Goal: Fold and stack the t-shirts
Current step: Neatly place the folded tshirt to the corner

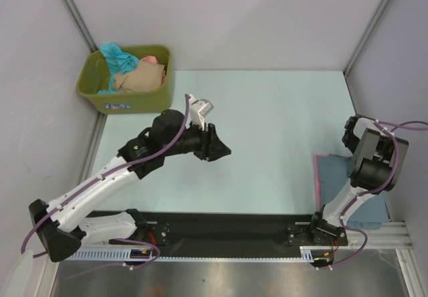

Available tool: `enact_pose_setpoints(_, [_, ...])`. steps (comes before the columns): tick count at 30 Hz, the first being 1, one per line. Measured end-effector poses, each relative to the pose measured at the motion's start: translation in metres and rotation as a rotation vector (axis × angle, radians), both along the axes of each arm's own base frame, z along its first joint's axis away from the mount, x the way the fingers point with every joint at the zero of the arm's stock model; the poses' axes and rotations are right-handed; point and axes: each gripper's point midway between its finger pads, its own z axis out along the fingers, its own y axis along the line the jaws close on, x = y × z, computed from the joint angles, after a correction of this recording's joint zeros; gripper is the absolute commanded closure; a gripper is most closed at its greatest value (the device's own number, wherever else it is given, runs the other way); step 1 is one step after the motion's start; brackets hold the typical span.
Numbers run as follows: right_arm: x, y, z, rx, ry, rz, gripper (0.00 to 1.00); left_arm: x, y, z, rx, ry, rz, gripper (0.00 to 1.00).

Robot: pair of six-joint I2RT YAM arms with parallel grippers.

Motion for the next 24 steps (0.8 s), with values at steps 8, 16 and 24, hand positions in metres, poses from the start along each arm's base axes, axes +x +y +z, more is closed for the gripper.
enact_pose_setpoints(8, [0.093,0.059,0.082,0.062,-0.393,0.281,0.9,0.002,0.058,-0.007,0.058,-0.01,0.135,0.42])
enact_pose_setpoints(16, [0.147,0.222,0.133,0.425,-0.801,0.774,0.79,-0.012,0.096,-0.059,0.15,0.072,0.225,0.33])
enact_pose_setpoints(24, [0.08,0.344,0.071,0.886,-0.893,1.048,0.45,-0.039,0.124,-0.101,0.032,0.146,0.361,0.14])
